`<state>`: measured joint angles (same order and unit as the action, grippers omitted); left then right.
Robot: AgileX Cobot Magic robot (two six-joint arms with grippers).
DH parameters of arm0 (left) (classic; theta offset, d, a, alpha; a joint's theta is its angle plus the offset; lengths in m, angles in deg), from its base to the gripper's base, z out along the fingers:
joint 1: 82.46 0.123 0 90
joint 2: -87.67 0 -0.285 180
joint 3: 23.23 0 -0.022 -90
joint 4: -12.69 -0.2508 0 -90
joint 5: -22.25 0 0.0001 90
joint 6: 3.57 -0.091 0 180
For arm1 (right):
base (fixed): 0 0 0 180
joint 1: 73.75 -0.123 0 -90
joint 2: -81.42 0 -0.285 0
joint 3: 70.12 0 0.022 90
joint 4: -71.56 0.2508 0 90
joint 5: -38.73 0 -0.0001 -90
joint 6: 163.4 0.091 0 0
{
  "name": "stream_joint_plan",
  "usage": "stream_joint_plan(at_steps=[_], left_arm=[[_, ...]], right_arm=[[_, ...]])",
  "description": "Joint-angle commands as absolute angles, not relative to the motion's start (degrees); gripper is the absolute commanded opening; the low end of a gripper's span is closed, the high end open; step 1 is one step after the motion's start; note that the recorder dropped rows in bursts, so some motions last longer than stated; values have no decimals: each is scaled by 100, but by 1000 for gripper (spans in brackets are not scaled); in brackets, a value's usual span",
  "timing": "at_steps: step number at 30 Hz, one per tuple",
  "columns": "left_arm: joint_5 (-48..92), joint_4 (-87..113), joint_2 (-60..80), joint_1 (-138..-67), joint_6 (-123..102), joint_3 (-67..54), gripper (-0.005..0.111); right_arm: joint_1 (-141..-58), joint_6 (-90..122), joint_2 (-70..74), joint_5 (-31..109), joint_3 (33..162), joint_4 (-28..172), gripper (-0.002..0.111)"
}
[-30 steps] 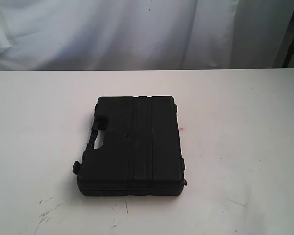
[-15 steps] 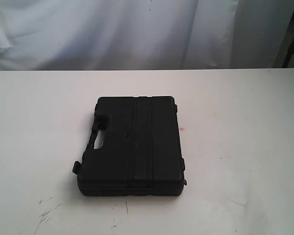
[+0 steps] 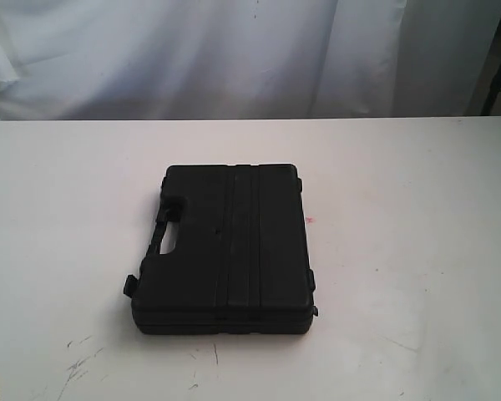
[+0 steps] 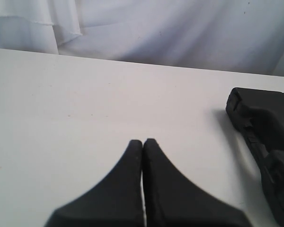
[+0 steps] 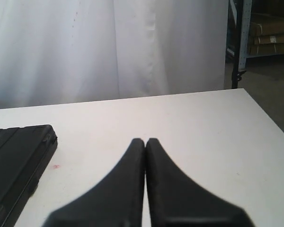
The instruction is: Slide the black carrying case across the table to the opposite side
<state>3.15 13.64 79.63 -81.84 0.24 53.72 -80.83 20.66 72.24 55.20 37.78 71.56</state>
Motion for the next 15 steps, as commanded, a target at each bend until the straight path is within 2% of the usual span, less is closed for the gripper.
stream_joint_plan(at_steps=[1,15], left_arm=[[401,1357,7989,-8173,29,5399,0],[401,1357,7989,-8173,29,5399,0]], right_arm=[[-8039,2086,7363,5190,3458,7229,0],[-8039,1827,7363,5426,3266,7267,0]])
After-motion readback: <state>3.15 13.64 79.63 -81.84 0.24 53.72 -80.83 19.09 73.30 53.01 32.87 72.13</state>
